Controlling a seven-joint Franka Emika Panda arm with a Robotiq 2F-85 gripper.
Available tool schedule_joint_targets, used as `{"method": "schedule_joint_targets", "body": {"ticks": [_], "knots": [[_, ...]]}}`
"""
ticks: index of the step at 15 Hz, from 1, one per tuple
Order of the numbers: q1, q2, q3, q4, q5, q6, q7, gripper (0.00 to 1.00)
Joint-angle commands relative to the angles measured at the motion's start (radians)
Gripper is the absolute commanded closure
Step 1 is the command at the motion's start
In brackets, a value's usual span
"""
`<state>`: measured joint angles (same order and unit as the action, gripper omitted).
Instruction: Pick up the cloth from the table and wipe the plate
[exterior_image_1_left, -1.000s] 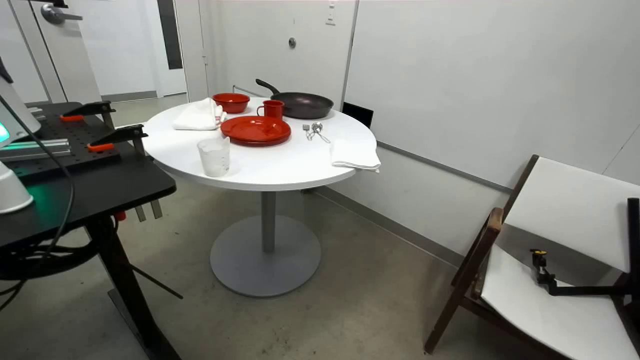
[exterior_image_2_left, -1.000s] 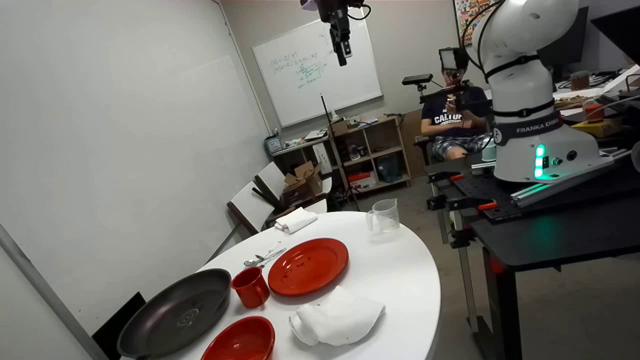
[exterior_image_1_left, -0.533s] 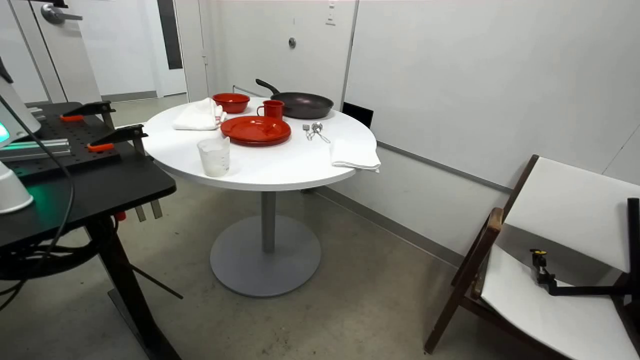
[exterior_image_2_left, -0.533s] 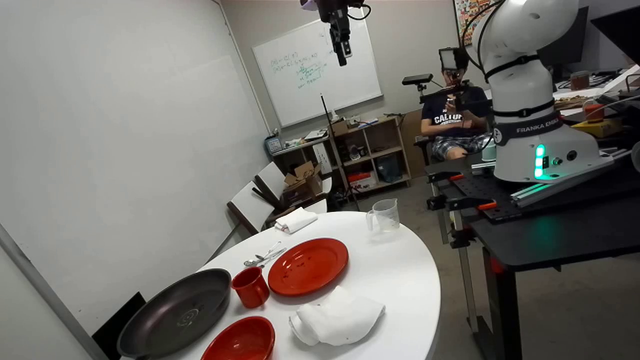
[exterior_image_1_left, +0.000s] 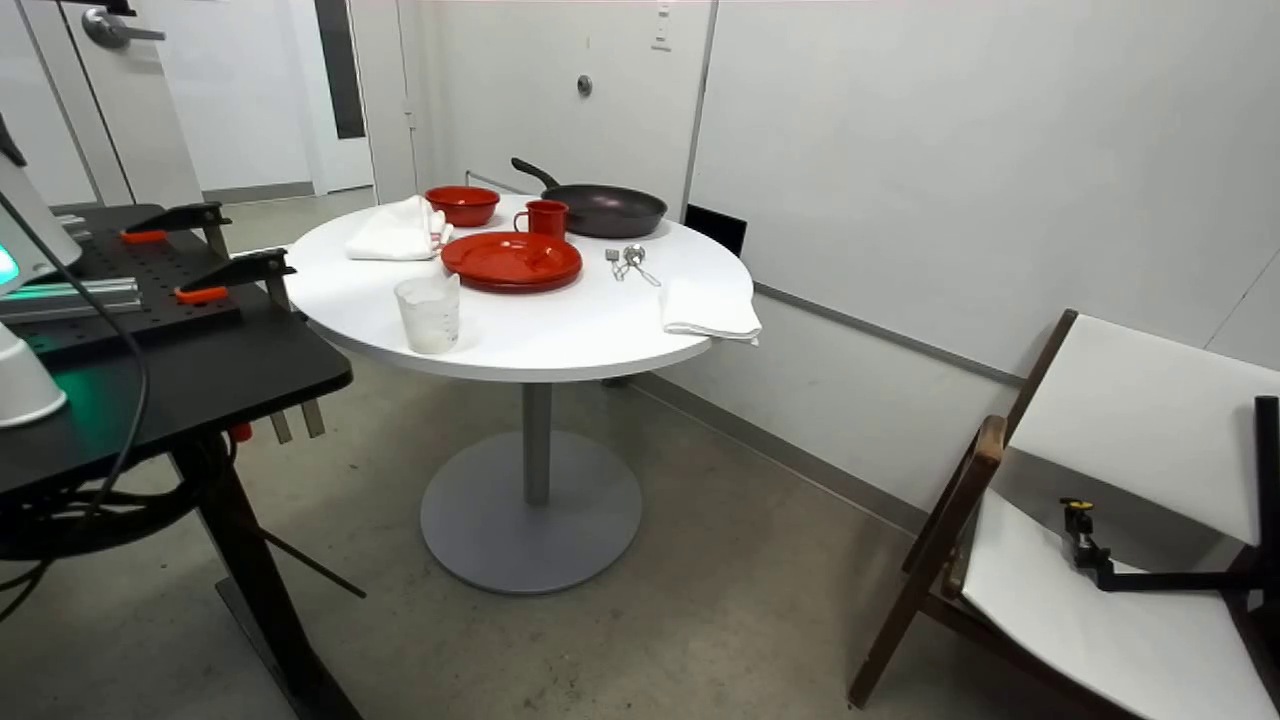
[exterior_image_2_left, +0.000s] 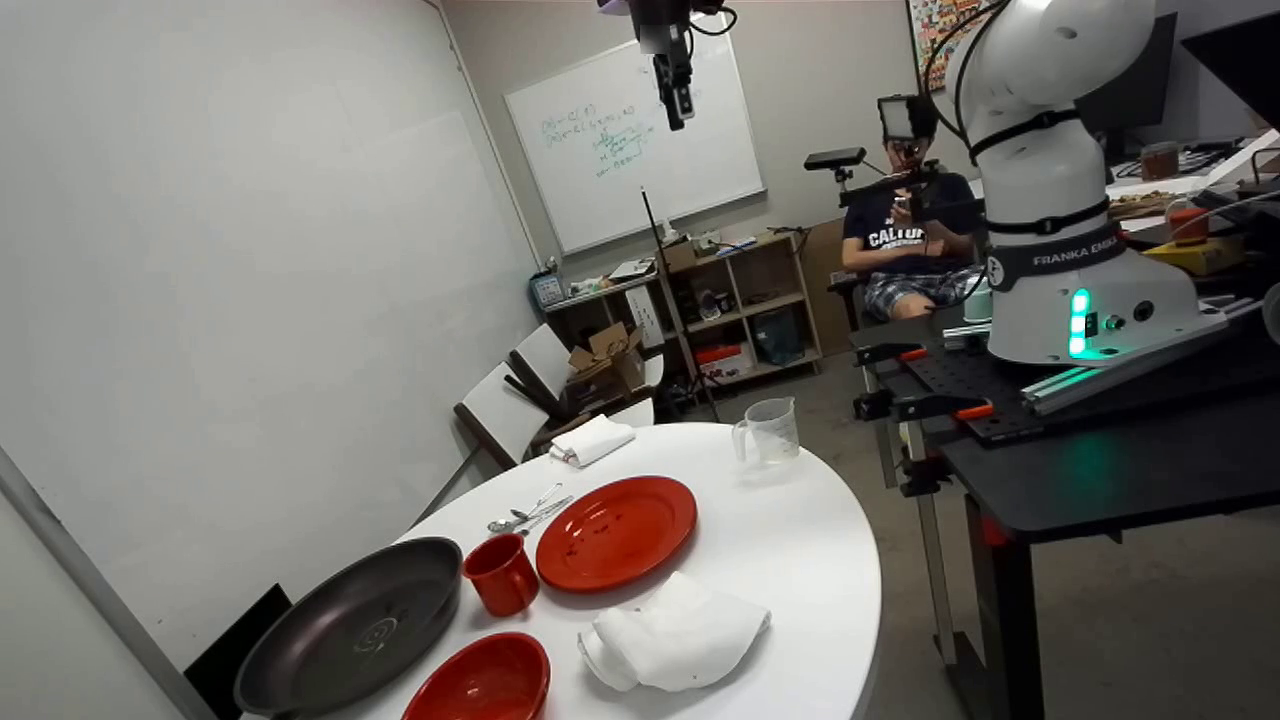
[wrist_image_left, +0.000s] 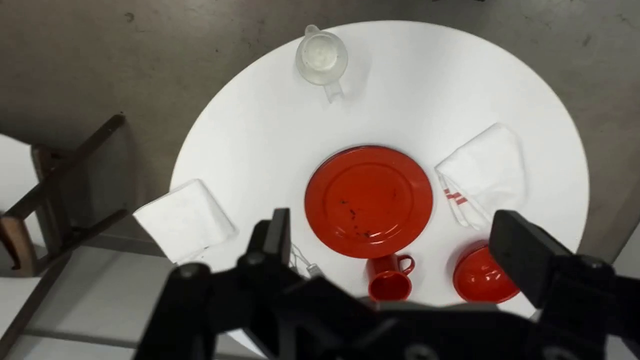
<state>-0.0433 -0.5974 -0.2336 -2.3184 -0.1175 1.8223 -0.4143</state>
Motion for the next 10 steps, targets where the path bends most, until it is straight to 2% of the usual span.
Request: {"method": "schedule_joint_targets", "body": {"ticks": [1,4,10], "knots": [[-0.033,0.028,0.016,0.019,-0.081,0.104,0.008,0.0],[-0.009,0.058,0.032,0.028,-0.097,0.167,-0.014,0.0],[0.106,0.167,0.097,0.018,-0.051,0.268,-0.102,0.0]]}}
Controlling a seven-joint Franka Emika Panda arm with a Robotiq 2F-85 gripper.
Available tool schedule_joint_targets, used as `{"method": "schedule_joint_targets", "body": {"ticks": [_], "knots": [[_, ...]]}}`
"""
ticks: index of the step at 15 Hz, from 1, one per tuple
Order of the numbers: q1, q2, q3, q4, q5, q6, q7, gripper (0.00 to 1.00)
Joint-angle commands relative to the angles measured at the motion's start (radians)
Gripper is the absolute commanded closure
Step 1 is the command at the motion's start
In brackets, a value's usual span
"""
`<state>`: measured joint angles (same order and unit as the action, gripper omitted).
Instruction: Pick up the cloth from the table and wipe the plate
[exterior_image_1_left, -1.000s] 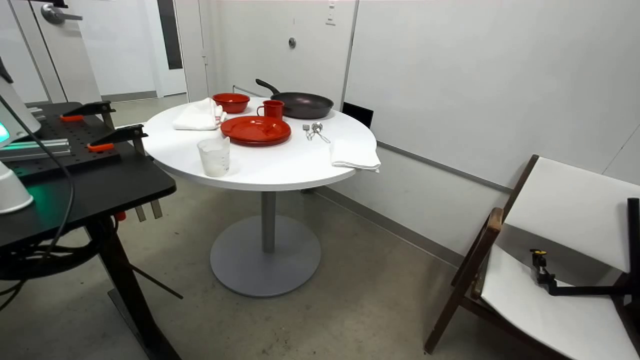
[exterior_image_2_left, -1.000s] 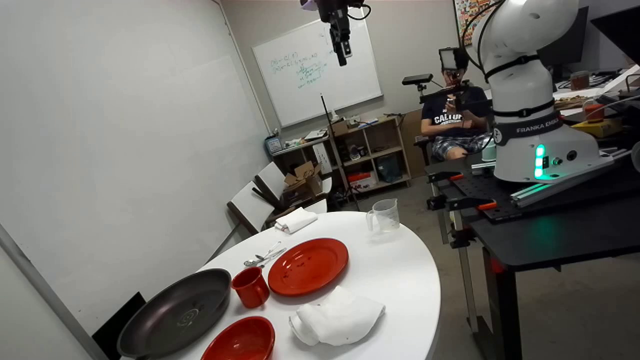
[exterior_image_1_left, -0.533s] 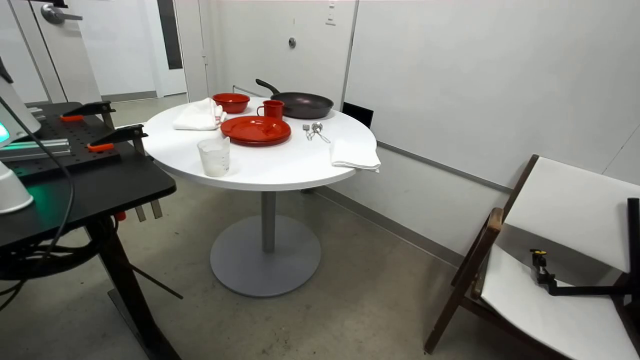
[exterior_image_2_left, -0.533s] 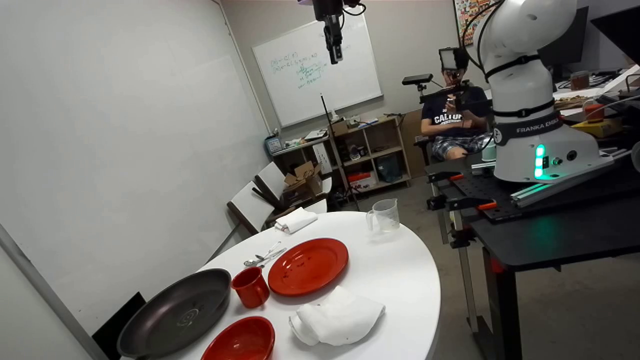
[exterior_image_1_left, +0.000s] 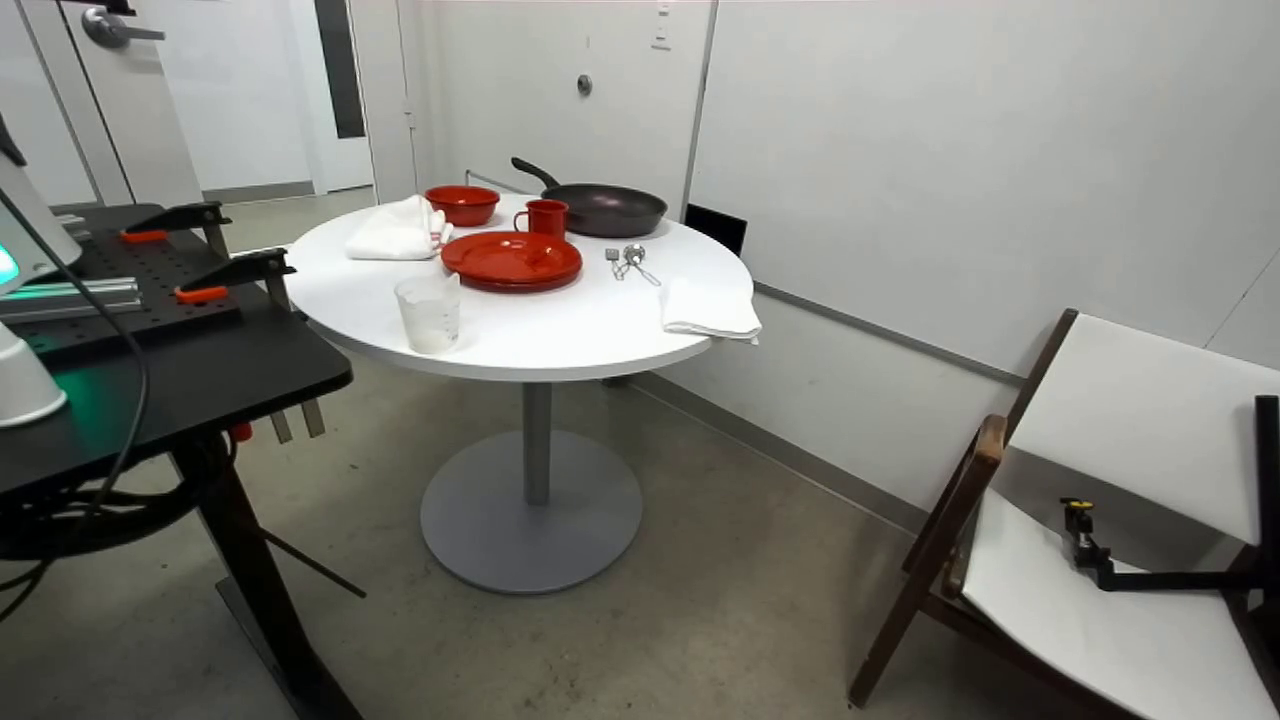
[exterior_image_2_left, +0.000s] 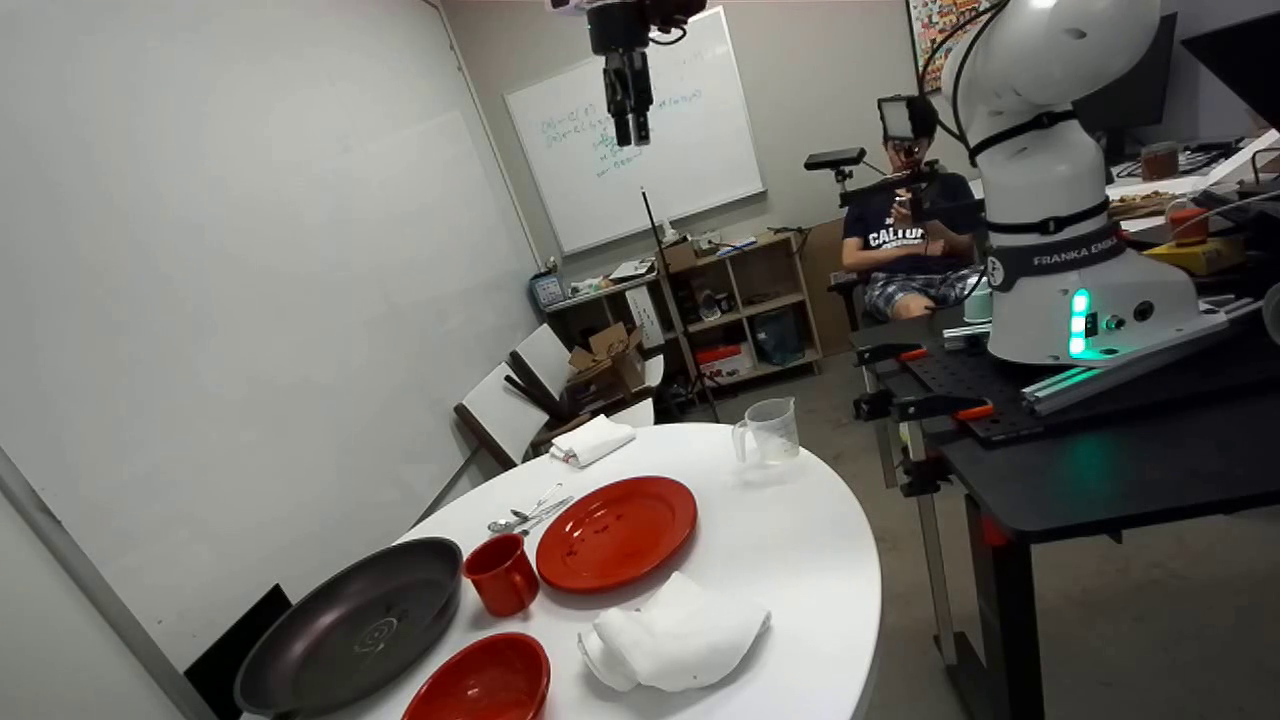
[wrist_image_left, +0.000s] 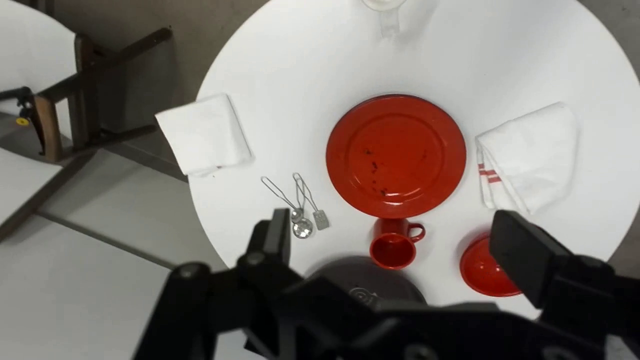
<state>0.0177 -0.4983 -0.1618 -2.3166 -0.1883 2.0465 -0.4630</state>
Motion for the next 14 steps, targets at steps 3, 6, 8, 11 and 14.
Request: {"method": "schedule_joint_targets", "body": {"ticks": [3,6,8,11,14], "knots": [[0.082,0.148,0.077,0.045,0.048,0.046,-0.004,0.0],[0.099,0.227,0.134,0.084,0.077,0.052,0.08,0.0],[0.103,0.276,0.175,0.109,0.081,0.074,0.152,0.0],[0.115,0.348,0.233,0.146,0.062,0.111,0.224,0.0],[0.123,0.425,0.273,0.188,0.043,0.141,0.273,0.0]]}}
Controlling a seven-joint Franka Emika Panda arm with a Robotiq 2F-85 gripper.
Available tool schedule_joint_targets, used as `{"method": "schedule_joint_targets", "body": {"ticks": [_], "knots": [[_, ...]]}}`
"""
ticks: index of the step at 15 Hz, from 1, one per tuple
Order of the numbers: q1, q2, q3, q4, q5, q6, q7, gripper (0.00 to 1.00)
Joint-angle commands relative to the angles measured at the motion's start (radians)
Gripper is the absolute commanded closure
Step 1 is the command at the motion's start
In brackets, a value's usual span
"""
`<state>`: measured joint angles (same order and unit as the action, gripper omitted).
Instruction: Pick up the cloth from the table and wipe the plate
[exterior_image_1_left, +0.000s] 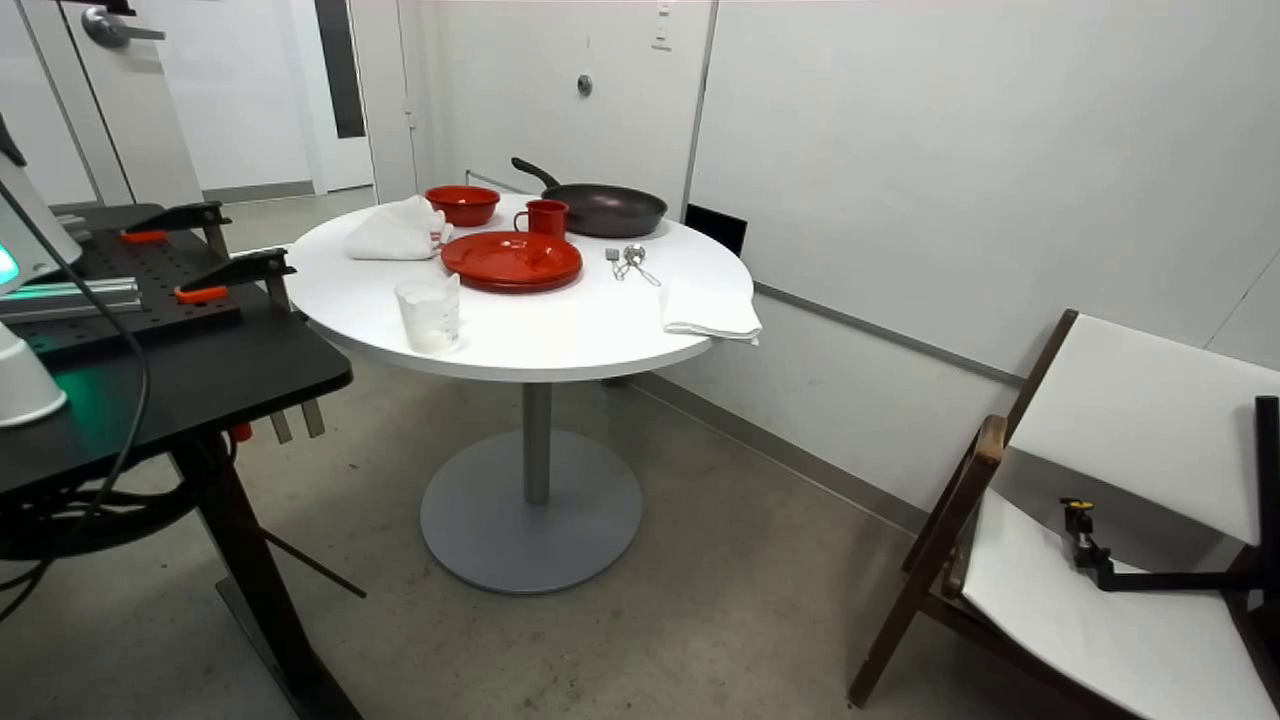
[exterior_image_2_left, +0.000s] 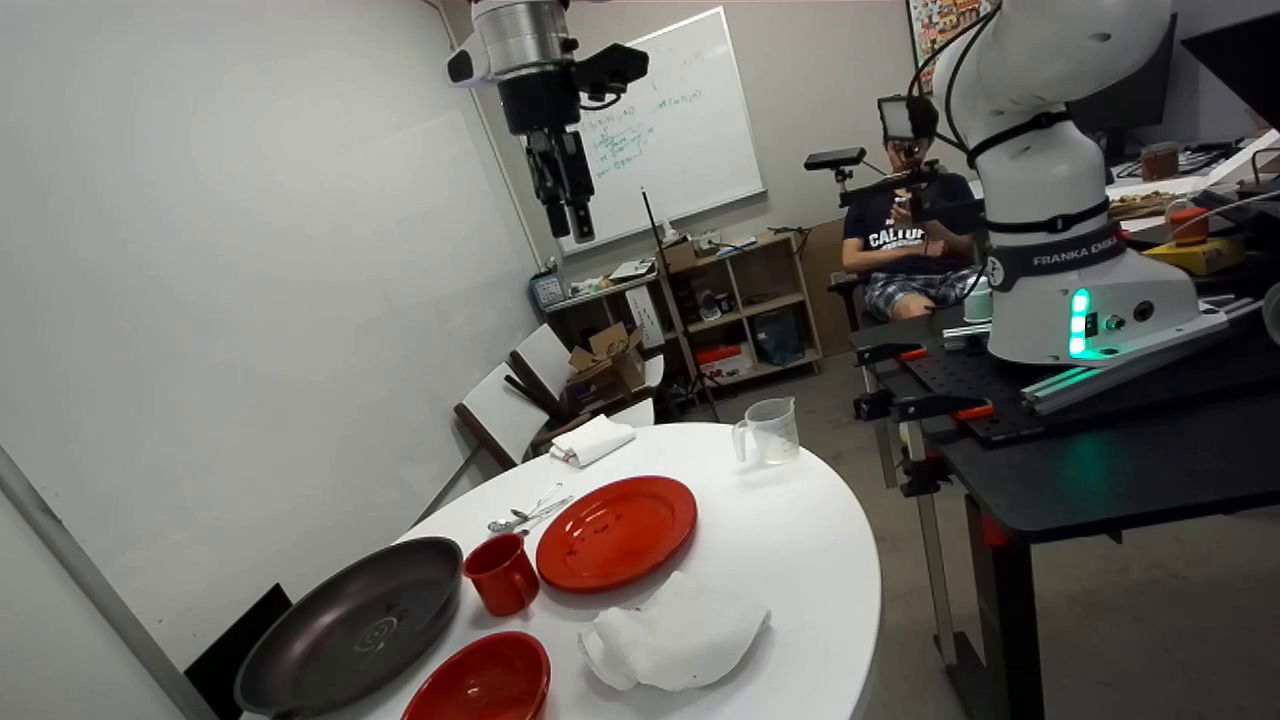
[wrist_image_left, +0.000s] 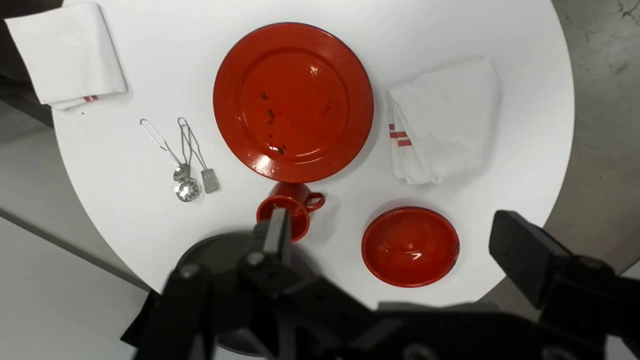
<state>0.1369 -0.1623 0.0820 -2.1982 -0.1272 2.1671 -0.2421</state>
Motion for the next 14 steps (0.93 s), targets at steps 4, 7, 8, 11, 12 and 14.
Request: {"method": "schedule_joint_targets", "body": {"ticks": [4,7,8,11,12,14], "knots": [[0.009,0.166,0.055,0.102,-0.03,0.025,0.11,0.0],[0.007,0.233,0.055,0.134,-0.052,0.009,0.186,0.0],[0.008,0.253,0.053,0.145,-0.057,0.0,0.208,0.0],[0.014,0.313,0.049,0.166,-0.055,-0.031,0.301,0.0],[0.018,0.327,0.048,0.166,-0.053,-0.036,0.333,0.0],[0.026,0.352,0.048,0.152,-0.051,-0.048,0.39,0.0]]}}
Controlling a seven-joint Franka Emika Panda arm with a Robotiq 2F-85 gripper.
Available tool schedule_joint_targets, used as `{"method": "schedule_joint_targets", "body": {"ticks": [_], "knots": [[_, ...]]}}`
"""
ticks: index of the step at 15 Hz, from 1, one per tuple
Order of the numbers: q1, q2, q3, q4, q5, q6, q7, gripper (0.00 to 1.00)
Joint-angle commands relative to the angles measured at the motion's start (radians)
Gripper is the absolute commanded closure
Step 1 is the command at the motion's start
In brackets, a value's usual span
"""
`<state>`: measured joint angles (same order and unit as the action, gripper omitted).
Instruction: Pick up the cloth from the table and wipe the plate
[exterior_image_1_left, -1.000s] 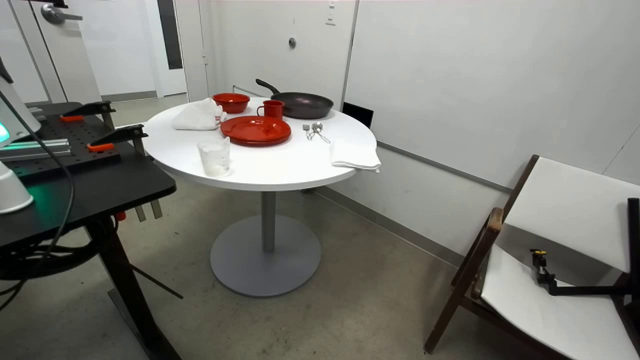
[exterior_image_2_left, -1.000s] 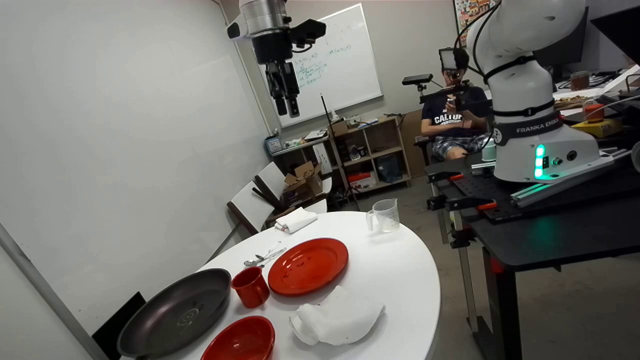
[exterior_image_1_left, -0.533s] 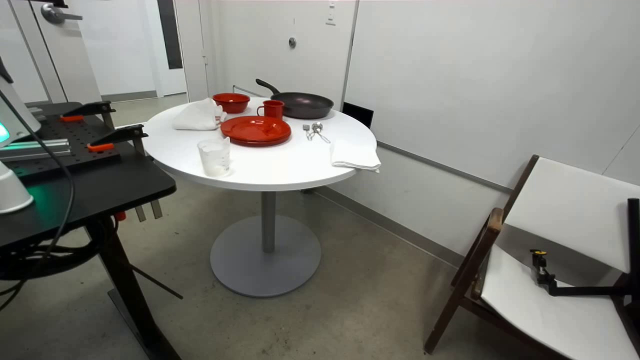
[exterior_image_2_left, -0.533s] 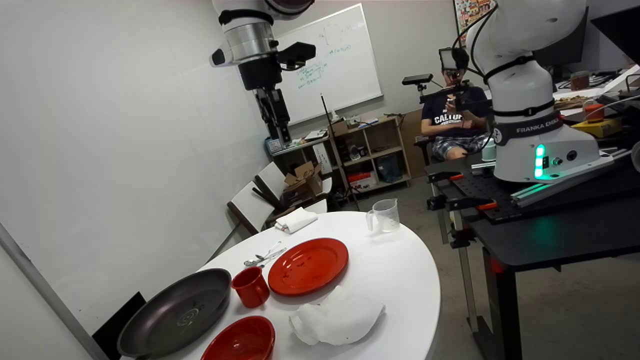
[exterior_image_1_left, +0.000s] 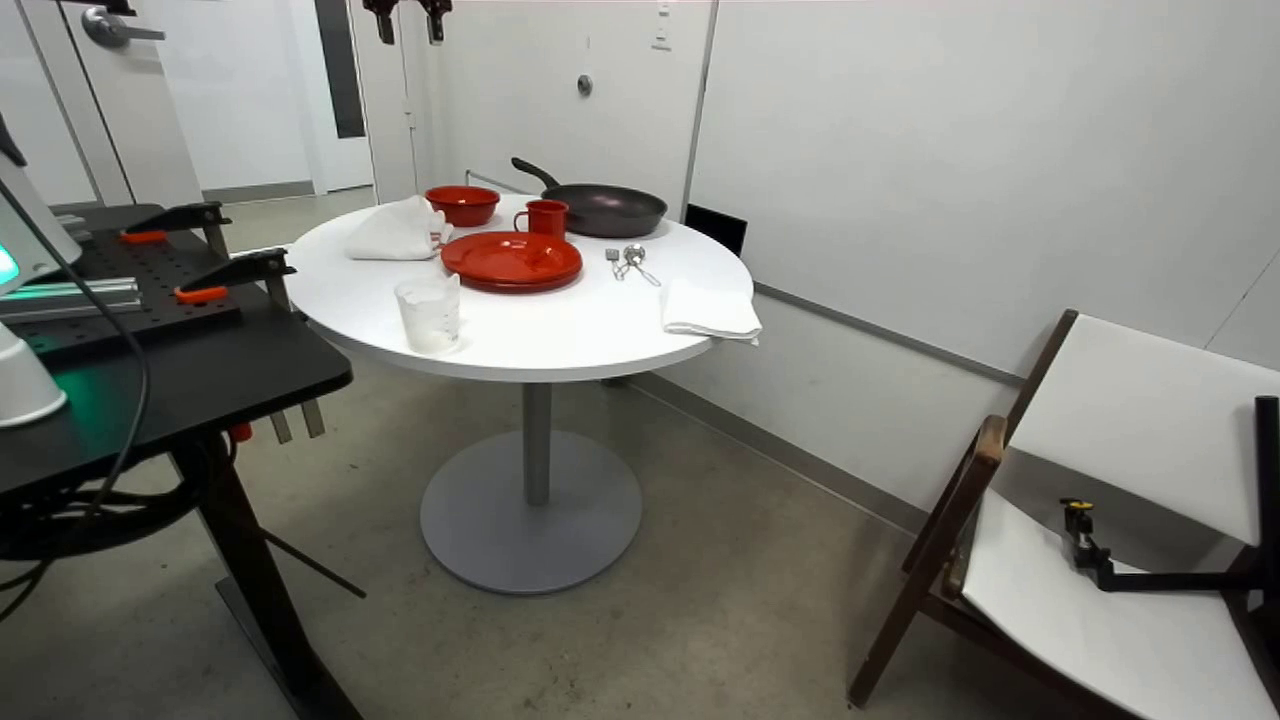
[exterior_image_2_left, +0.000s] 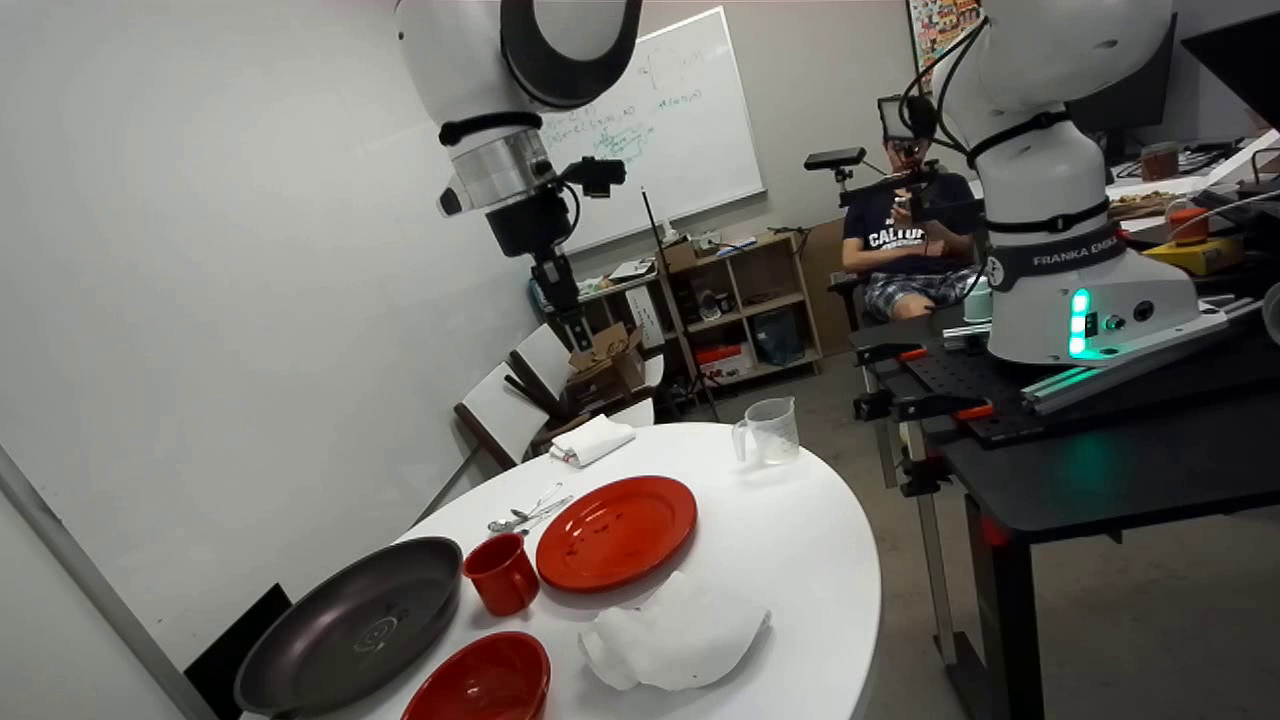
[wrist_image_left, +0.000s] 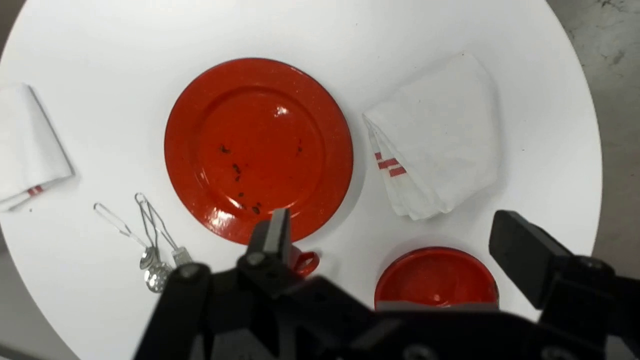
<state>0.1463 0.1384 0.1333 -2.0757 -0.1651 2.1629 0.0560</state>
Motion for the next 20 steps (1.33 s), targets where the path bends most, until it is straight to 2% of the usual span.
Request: {"method": "schedule_joint_targets", "body": {"ticks": [1,8,15,17,18,20], "knots": [[0.022,0.062,-0.002,0.017,-0.009,-0.046,0.11,0.0],[0.069,0.102,0.04,-0.039,0.042,-0.057,0.091,0.0],[0.119,0.17,0.063,-0.011,0.02,-0.08,0.103,0.0],[0.119,0.173,0.074,0.002,0.057,-0.123,0.072,0.0],[0.122,0.158,0.062,-0.031,0.029,-0.076,0.099,0.0],[0.124,0.163,0.067,-0.025,0.036,-0.093,0.096,0.0]]}}
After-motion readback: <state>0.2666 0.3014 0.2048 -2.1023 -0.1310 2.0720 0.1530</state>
